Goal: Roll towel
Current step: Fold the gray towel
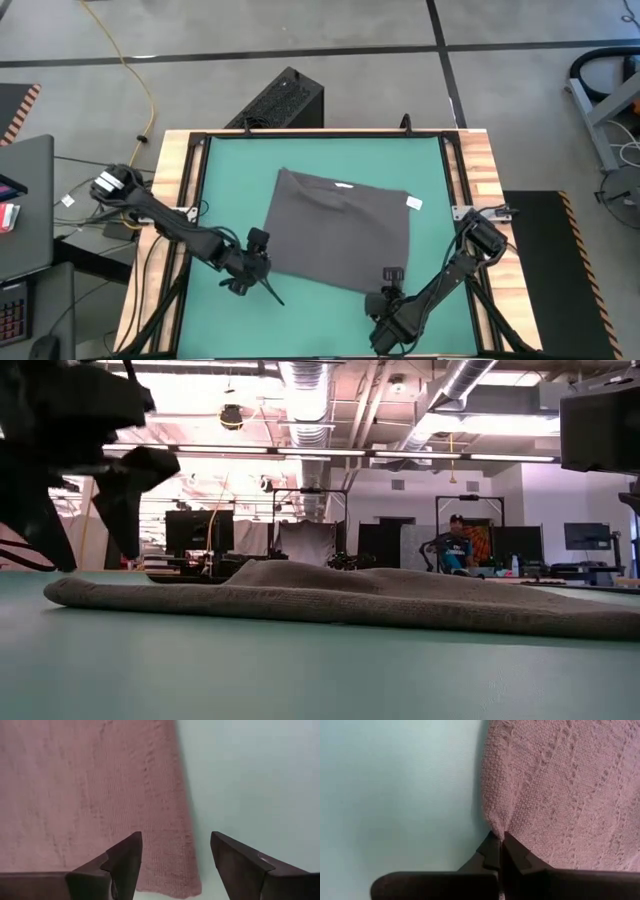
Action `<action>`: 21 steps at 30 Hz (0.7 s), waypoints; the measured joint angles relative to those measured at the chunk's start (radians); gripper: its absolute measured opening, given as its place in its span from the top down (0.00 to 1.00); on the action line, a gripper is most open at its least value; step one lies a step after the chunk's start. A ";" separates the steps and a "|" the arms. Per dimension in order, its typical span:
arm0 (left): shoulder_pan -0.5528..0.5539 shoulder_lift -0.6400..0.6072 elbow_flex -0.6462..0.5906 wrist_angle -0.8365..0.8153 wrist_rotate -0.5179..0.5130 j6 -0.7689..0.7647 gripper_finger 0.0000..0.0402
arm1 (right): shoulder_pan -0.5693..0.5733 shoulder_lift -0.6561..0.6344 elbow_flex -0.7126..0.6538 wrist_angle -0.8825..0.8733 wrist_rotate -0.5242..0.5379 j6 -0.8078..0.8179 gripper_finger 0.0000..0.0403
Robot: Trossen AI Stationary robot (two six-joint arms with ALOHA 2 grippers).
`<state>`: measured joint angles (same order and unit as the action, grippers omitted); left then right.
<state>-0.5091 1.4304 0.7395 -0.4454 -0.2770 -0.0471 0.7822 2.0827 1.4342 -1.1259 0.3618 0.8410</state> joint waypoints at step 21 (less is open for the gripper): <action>0.001 0.121 -0.005 -0.102 -0.009 -0.179 0.74 | 0.001 -0.001 0.001 0.004 0.000 0.035 0.96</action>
<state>-0.5081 1.5510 0.7349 -0.5477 -0.2863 -0.2261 0.7830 2.0819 1.4349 -1.1217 0.3618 0.8760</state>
